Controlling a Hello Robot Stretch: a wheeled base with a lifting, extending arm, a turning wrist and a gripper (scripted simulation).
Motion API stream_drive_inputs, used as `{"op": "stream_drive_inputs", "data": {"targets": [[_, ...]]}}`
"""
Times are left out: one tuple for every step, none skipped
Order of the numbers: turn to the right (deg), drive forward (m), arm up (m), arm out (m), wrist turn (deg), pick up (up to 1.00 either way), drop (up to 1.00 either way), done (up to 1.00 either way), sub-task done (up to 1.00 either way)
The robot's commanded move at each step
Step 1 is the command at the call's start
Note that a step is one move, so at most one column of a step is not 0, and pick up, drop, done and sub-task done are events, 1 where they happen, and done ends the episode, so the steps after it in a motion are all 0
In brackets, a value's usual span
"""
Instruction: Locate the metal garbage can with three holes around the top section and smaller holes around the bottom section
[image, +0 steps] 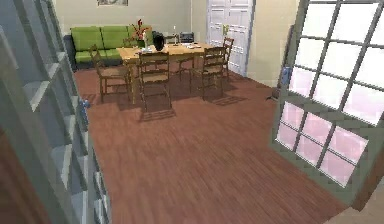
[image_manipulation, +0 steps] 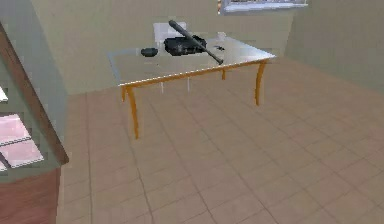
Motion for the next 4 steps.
{"op": "stream_drive_inputs", "data": {"targets": [[-3.0, 0.0, 0.0, 0.0, 0.0, 0.0, 0.0, 0.0, 0.0], [0.0, 1.0, 0.0, 0.0, 0.0, 0.0, 0.0, 0.0, 0.0], [0.0, 0.15, 0.0, 0.0, 0.0, 0.0, 0.0, 0.0, 0.0], [-18.0, 0.0, 0.0, 0.0, 0.0, 0.0, 0.0, 0.0, 0.0]]}}
